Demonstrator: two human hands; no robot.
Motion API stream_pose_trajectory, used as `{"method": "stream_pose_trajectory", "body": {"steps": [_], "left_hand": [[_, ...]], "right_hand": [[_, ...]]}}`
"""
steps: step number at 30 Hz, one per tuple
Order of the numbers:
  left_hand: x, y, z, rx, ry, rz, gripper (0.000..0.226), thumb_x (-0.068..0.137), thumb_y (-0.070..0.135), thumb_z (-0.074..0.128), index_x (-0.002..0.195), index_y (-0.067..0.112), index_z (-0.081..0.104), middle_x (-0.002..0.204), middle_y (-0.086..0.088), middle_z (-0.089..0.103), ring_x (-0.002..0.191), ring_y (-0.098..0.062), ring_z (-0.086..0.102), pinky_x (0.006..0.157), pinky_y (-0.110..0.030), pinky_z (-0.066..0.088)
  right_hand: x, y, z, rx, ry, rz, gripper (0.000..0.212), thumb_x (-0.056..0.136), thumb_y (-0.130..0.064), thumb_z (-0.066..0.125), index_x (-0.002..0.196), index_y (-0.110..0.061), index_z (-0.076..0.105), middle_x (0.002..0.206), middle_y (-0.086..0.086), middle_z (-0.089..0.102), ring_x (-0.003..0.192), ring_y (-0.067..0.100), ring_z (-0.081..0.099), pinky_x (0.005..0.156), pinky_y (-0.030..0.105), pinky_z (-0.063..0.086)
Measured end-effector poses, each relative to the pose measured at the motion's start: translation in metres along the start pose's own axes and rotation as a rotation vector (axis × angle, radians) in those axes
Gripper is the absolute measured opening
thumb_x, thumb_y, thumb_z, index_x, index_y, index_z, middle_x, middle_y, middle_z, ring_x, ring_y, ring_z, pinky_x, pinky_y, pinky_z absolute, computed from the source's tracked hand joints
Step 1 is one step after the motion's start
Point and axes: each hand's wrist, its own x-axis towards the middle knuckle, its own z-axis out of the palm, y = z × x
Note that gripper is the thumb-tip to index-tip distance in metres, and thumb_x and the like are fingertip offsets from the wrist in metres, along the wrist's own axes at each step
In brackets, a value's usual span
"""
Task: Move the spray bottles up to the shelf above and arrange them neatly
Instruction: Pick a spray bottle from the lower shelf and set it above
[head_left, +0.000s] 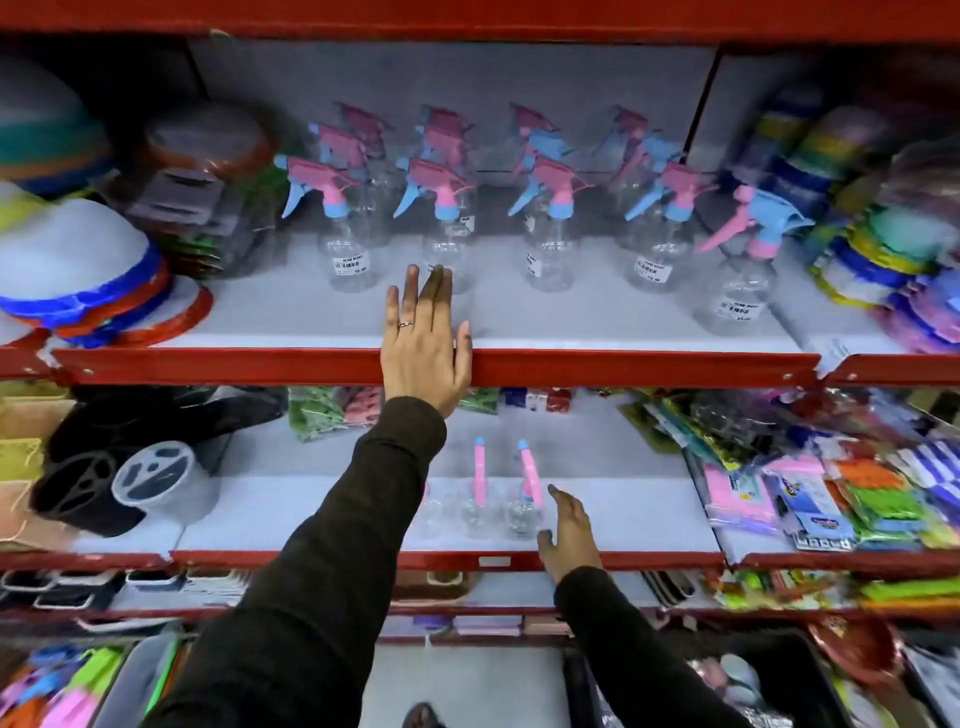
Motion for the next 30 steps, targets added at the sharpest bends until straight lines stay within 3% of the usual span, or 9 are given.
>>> {"method": "stream_pose_trajectory", "body": {"steps": [7,15,21,24,30], "left_hand": [[0.002,-0.001,0.004,0.048,-0.020,-0.012,0.062,0.100,0.034,0.028,0.156,0.006,0.024,0.165,-0.007,0.024,0.155,-0.028,0.009,0.127,-0.044,0.001],[0.002,0.000,0.007,0.069,-0.014,-0.013,0.062,0.100,0.033,0.026,0.156,0.006,0.024,0.166,-0.007,0.023,0.155,-0.027,0.010,0.126,-0.047,0.007],[0.000,0.003,0.001,0.042,-0.036,-0.027,0.063,0.100,0.033,0.027,0.157,0.007,0.021,0.166,-0.007,0.021,0.155,-0.028,0.008,0.126,-0.047,0.005],[0.000,0.003,-0.002,0.032,-0.055,-0.032,0.063,0.100,0.033,0.027,0.156,0.006,0.021,0.166,-0.008,0.020,0.155,-0.028,0.008,0.126,-0.047,0.007],[0.001,0.005,-0.007,0.025,-0.103,-0.036,0.063,0.101,0.034,0.023,0.156,0.004,0.021,0.166,-0.010,0.019,0.155,-0.028,0.006,0.126,-0.045,0.003]], "right_hand": [[0.023,-0.004,0.016,0.122,-0.069,0.135,0.082,0.071,-0.014,0.084,0.143,-0.015,0.044,0.140,0.007,0.051,0.129,0.027,0.052,0.111,0.040,0.042],[0.024,0.005,0.025,0.191,0.059,0.168,0.073,0.072,-0.024,0.084,0.136,-0.023,0.048,0.130,0.004,0.058,0.117,0.027,0.059,0.103,0.041,0.049],[0.004,0.006,0.004,0.217,0.209,0.066,0.072,0.064,-0.040,0.083,0.127,-0.030,0.051,0.121,-0.006,0.061,0.102,0.014,0.059,0.090,0.025,0.048],[-0.006,0.004,-0.012,0.203,0.277,-0.066,0.070,0.060,-0.048,0.080,0.123,-0.037,0.052,0.117,-0.015,0.059,0.102,0.006,0.056,0.092,0.024,0.048],[-0.020,-0.018,-0.043,0.196,0.409,-0.309,0.067,0.063,-0.049,0.081,0.119,-0.052,0.046,0.112,-0.030,0.053,0.103,-0.002,0.056,0.081,0.005,0.043]]}}
